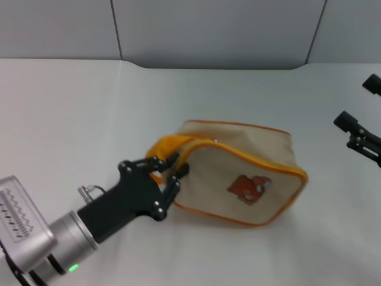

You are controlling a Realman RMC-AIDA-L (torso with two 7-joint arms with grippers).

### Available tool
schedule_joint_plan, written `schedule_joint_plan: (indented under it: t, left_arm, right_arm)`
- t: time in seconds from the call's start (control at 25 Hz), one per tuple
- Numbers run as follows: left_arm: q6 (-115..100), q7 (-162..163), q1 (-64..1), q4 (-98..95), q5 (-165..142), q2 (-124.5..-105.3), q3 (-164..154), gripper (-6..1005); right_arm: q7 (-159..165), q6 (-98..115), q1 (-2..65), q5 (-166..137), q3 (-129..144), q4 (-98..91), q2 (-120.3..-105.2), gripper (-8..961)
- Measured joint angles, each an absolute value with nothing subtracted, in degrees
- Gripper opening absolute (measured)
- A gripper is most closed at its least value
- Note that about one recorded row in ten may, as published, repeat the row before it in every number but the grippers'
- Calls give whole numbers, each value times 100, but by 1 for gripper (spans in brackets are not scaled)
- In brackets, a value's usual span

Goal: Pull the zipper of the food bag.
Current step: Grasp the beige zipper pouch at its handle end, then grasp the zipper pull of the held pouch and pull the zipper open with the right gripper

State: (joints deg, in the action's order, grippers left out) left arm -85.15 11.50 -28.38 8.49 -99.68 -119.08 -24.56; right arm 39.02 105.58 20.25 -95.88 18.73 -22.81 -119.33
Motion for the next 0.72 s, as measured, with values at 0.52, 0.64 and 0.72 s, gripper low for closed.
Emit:
schedule_joint_plan:
  t: [0.52, 0.64, 0.72]
  left_arm:
    - [-9316, 1392, -3103, -494, -9967, -11901, -2543, 173]
    - [-9350, 1412, -3150, -639, -9967, -11901, -2575, 163]
    - [-9341, 1417, -3172, -693, -9967, -11905, -2592, 150]
  right_arm:
    - [1168, 9695, 2340, -9274, 1866, -673, -11968, 842]
    - [686, 9554, 2470, -9084, 1858, -355, -11973, 842]
    - [327, 9449, 2580, -9020, 1857, -182, -11973, 843]
